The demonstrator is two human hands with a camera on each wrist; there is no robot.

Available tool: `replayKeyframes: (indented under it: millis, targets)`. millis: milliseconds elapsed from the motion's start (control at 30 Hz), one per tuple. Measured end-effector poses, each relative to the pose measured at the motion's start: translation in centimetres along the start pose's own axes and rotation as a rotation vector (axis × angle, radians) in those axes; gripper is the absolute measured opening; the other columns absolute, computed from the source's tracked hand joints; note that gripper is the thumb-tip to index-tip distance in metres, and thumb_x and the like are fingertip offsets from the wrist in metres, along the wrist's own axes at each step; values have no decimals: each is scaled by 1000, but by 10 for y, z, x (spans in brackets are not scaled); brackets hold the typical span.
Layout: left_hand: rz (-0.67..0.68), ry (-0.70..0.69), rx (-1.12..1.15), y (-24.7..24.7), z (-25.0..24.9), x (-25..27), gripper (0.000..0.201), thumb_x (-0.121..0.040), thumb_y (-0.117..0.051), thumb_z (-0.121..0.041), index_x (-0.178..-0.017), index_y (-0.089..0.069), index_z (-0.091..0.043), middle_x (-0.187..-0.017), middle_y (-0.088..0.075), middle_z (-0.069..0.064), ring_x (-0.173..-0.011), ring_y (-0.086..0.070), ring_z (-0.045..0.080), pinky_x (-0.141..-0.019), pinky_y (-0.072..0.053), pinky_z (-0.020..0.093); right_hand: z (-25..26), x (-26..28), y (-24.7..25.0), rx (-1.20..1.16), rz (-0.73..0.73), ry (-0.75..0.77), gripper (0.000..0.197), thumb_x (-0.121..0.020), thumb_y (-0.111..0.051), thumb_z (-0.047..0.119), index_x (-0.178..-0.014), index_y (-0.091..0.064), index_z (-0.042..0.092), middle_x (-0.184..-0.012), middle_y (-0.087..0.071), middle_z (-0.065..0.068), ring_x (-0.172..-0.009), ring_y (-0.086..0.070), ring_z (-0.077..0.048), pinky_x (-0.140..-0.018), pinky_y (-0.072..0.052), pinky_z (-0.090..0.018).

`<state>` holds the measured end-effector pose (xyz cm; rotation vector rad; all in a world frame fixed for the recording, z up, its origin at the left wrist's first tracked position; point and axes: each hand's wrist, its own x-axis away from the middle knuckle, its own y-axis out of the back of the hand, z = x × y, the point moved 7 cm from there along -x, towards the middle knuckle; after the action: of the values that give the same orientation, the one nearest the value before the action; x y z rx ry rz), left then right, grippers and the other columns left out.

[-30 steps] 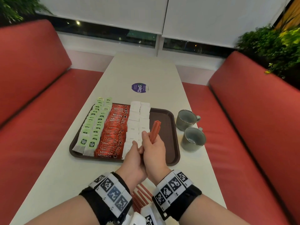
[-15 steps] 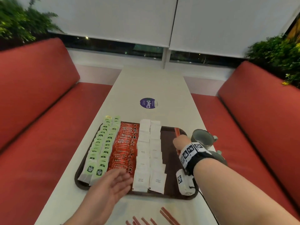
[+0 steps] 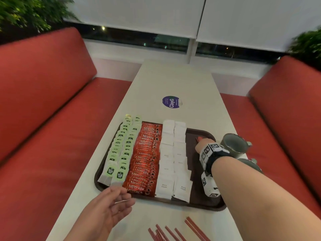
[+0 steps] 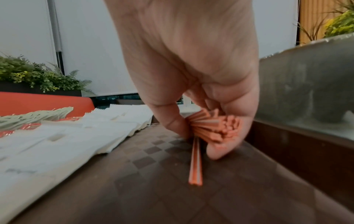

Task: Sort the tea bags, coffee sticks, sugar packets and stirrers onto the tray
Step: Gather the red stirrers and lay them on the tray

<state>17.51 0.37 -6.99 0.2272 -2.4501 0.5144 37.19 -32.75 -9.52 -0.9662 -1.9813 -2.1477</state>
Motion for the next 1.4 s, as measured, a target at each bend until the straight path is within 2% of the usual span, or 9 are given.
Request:
replayKeyframes:
  millis: [133,267,367,533,667,867,967,1067,1400]
  targets:
    - [-10,13,4,2,3,3,19,-96,-46,-10,-89,-59,2,-72,-65,18,-71,-67,34,-74,-52,39,0,2,-1,73,-1,30,50,-96,-49,18,-143,-39,5,-146,-42,-13,-132,-44,-27,-105,-37,-32]
    - [-2,6,-3,4,4,10,19,-97,-44,-8,-89,-58,1,-69,-65,16,-71,-67,33,-61,-58,36,2,8,1,95,-6,74,45,-98,-45,21,-139,-43,5,-140,-48,-13,-128,-48,-28,-102,-40,-33]
    - [-5,-23,0,9,5,14,21,-97,-42,-7,-88,-59,1,-66,-66,13,-65,-69,28,-56,-58,31,3,21,12,-28,-38,137,40,-94,-52,23,-129,-54,5,-131,-55,-11,-121,-53,-29,-86,-40,-27]
    - [52,-47,-28,5,5,25,21,-97,-42,-10,-90,-60,0,-73,-66,13,-77,-68,31,-73,-57,37,-12,94,87,-371,-218,140,22,-94,-45,17,-91,-60,0,-85,-63,-12,-83,-63,-28,-74,-50,-32]
    - [108,-82,-93,-10,6,30,17,-95,-46,-11,-92,-61,-2,-77,-66,11,-76,-67,27,-81,-51,39,-54,184,91,-567,-326,301,17,-90,-53,23,-97,-66,14,-83,-70,-5,-74,-69,-20,-72,-59,-37]
    - [359,-169,-1041,-46,42,33,9,-89,-63,-19,-86,-70,-14,-82,-69,1,-73,-63,7,-69,-51,16,-65,250,-84,-117,157,397,50,-85,-60,53,-122,-54,20,-115,-58,3,-96,-57,-15,-85,-46,-28]
    - [432,-363,-1675,-55,68,29,21,-85,-65,-27,-106,-63,-28,-101,-57,-11,-93,-55,6,-78,-41,13,-64,259,-137,-99,135,345,79,-71,-61,71,-128,-42,20,-124,-45,0,-114,-43,-22,-96,-43,-37]
    - [472,-486,-1902,-65,86,22,48,-81,-64,-27,-127,-50,-24,-119,-48,-2,-111,-47,18,-95,-42,29,-53,269,-149,-55,44,330,106,-59,-63,79,-137,-31,15,-128,-36,-2,-118,-34,-23,-98,-41,-41]
    - [467,-625,-1903,-105,110,23,27,-89,-58,-27,-112,-53,-13,-110,-55,9,-103,-56,27,-82,-42,32,-19,264,-146,-44,-92,391,35,-87,-47,16,-121,-44,6,-123,-45,-12,-113,-44,-31,-86,-42,-40]
